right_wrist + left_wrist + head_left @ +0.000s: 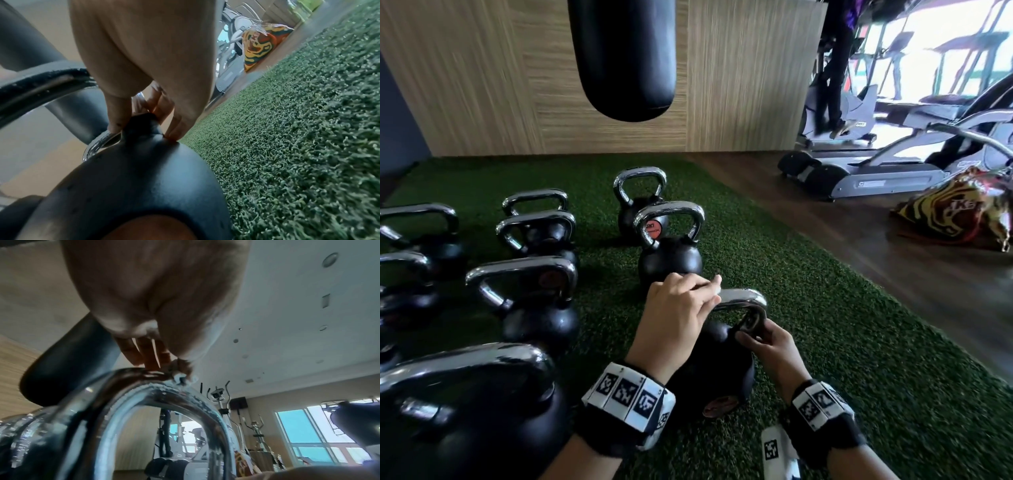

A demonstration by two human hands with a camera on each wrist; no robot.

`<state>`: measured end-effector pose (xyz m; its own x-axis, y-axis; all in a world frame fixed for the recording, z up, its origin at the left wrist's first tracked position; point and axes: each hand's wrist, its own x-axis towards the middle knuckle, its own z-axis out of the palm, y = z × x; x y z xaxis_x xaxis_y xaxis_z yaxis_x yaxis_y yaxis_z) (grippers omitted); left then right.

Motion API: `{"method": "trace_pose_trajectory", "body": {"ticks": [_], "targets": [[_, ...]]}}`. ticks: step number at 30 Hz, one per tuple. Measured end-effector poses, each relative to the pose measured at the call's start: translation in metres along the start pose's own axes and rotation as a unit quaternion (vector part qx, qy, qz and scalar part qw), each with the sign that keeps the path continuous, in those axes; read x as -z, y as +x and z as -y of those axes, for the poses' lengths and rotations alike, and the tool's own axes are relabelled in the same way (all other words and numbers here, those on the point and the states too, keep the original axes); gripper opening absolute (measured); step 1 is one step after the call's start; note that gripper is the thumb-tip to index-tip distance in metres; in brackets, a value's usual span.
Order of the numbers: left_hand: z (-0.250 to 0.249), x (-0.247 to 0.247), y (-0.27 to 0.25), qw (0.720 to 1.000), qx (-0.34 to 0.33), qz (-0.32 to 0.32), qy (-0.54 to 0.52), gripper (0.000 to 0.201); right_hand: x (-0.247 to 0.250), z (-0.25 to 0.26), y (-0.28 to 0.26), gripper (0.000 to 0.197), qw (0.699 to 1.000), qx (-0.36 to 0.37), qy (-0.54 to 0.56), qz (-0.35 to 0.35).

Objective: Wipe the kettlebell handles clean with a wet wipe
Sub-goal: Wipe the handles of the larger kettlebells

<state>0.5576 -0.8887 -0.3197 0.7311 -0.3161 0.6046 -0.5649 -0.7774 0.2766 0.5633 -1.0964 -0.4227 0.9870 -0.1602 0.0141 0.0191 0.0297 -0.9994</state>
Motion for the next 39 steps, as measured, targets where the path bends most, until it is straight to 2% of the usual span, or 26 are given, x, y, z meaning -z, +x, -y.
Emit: {"method": "trace_pose_trajectory", "body": {"ticks": [3,8,11,15,19,23,25,27,31,34,39], "targets": [[0.01,0.01,-0.012,0.998,0.022,-0.019,0.063,0.038,-0.001,-0.002,-0.002,0.016,1.0,0.003,0.005,0.007],[0.005,0.007,-0.017,0.998,-0.023,0.009,0.056,0.04,0.0,-0.004,-0.001,0.017,1.0,0.011,-0.018,-0.007],[0.009,0.007,-0.019,0.999,0.025,-0.014,-0.032,0.035,0.001,-0.003,-0.002,0.018,1.0,0.001,-0.005,-0.002],[0.019,0.01,-0.032,0.981,0.127,-0.07,-0.13,0.033,0.0,-0.003,-0.002,0.013,0.999,0.013,-0.037,-0.013],[0.015,0.003,-0.036,0.981,0.124,-0.077,-0.131,0.034,-0.001,-0.003,-0.001,0.012,0.999,0.018,-0.046,-0.019],[0.017,-0.01,-0.051,0.947,0.209,-0.158,-0.185,0.029,0.001,-0.004,-0.002,0.013,0.998,0.024,-0.055,-0.021],[0.023,-0.018,-0.06,0.928,0.256,-0.153,-0.224,0.032,0.0,-0.005,-0.003,0.013,0.998,0.026,-0.058,-0.021],[0.028,-0.027,-0.068,0.917,0.269,-0.152,-0.251,0.034,0.0,-0.005,-0.003,0.012,0.998,0.027,-0.058,-0.022],[0.026,-0.046,-0.082,0.896,0.277,-0.212,-0.274,0.033,0.001,-0.006,-0.002,0.011,0.997,0.03,-0.064,-0.021],[0.026,-0.06,-0.093,0.878,0.305,-0.202,-0.308,0.036,0.001,-0.006,0.0,0.013,0.997,0.024,-0.066,-0.019],[0.03,-0.075,-0.114,0.892,0.315,-0.15,-0.287,0.034,0.01,0.011,0.013,0.028,0.994,-0.017,-0.106,0.029]]}}
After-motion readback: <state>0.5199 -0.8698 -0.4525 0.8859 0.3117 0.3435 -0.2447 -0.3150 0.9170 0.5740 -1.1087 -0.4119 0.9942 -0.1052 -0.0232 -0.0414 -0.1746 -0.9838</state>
